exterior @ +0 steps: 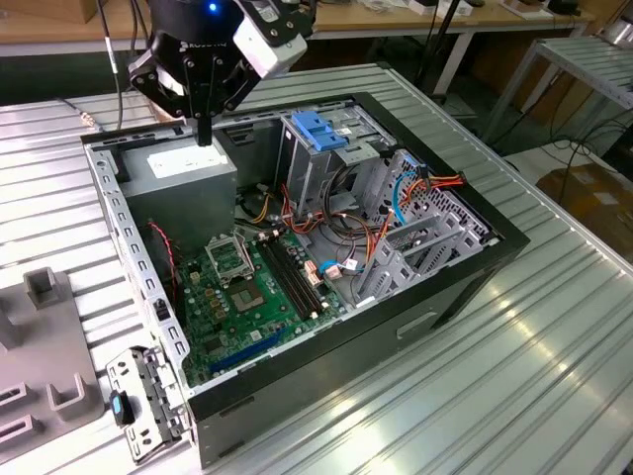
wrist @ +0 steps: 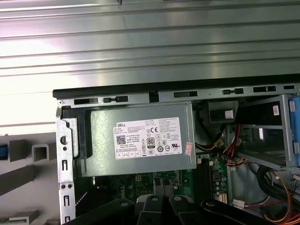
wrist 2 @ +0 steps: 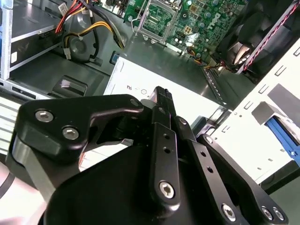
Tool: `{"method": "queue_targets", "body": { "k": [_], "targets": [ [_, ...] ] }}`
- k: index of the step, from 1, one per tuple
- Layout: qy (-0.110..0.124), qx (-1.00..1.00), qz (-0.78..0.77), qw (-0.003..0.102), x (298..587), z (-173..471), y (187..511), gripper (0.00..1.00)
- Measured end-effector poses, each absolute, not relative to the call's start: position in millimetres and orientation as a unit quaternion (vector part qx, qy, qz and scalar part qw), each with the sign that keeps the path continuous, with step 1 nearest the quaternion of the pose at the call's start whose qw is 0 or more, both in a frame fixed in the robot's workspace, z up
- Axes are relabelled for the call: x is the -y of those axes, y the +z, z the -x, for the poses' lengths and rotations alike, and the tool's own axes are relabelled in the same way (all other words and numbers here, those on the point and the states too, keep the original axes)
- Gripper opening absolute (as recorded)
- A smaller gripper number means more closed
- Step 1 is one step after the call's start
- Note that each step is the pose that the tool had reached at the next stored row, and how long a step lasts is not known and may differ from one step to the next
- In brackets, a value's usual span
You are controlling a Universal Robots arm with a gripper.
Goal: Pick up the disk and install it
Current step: 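Reach for the disk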
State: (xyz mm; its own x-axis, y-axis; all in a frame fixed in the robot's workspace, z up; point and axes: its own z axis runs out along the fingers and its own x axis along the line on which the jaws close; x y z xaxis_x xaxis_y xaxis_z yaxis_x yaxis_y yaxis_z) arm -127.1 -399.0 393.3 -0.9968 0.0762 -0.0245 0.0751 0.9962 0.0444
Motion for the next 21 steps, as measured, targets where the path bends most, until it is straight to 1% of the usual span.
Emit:
{"method": "queue_targets", "body": {
  "k": [21],
  "targets": [
    [0.022,-0.999,-0.038,0.013,398.9,138.8,393.3,0.1]
  ]
}}
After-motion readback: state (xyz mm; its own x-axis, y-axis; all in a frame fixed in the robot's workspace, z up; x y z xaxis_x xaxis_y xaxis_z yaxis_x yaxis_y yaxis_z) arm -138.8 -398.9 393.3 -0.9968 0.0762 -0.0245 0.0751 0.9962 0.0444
